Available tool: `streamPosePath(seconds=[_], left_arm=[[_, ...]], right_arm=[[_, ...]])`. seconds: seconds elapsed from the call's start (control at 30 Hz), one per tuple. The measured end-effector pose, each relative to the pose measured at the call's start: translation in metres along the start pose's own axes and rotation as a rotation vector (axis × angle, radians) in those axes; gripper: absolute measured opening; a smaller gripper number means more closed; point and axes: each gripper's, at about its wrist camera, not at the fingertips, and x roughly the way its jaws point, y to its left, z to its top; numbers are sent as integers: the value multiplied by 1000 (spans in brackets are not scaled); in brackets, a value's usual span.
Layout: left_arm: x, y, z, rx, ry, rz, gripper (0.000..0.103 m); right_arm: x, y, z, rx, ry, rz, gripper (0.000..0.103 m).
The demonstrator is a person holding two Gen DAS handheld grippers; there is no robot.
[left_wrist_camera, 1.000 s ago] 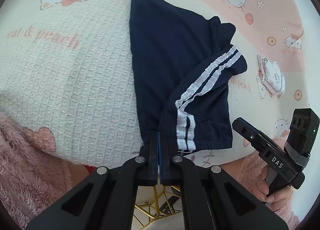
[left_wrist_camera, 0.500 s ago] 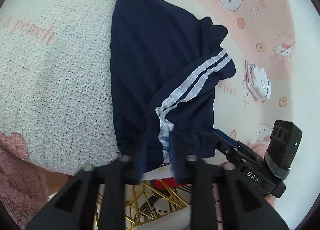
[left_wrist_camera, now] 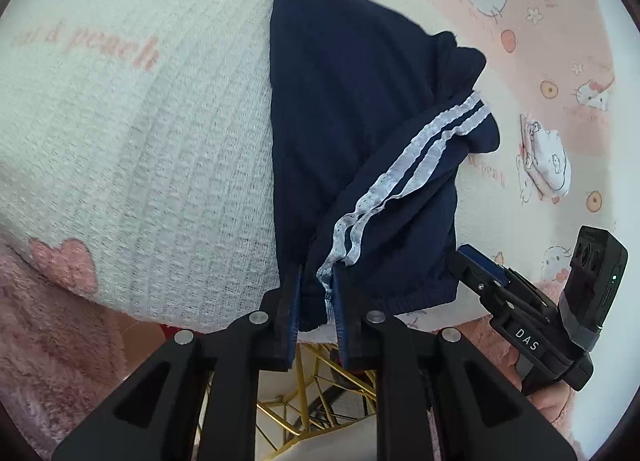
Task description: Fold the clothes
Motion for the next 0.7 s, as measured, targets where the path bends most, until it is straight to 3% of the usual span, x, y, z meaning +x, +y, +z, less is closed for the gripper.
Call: streamPosePath(seconds=[0.07, 0.17, 0.23, 0.33, 0.4, 0.53, 0.6, 0.67, 0.7], left_arm=[[-17, -12, 0, 56, -74, 26, 19], [-10, -28, 2, 130, -70, 39, 19], [-3, -36, 2, 165, -46, 59, 19], [11, -26, 0, 151, 37, 151, 22], [13, -10, 1, 71, 60, 143, 36], [-15, -15, 9, 79, -34, 137, 37], [-14, -22, 11, 116, -32, 144, 37], [-13, -29, 13, 153, -29, 152, 37], [-6, -31, 12, 155, -7, 213, 37]], right_arm=[[-9, 0, -1, 8, -37, 18, 39], [-15, 7, -1, -30, -57, 65, 39], [-8, 11, -1, -55, -19, 61, 40], [-1, 6, -3, -59, 20, 20, 39], [-4, 3, -2, -45, 28, 29, 40], [-19, -8, 2, 25, -27, 84, 40], [-24, -12, 4, 55, -47, 137, 41], [-20, -13, 5, 55, -26, 120, 43], [-13, -9, 6, 43, 2, 80, 43]])
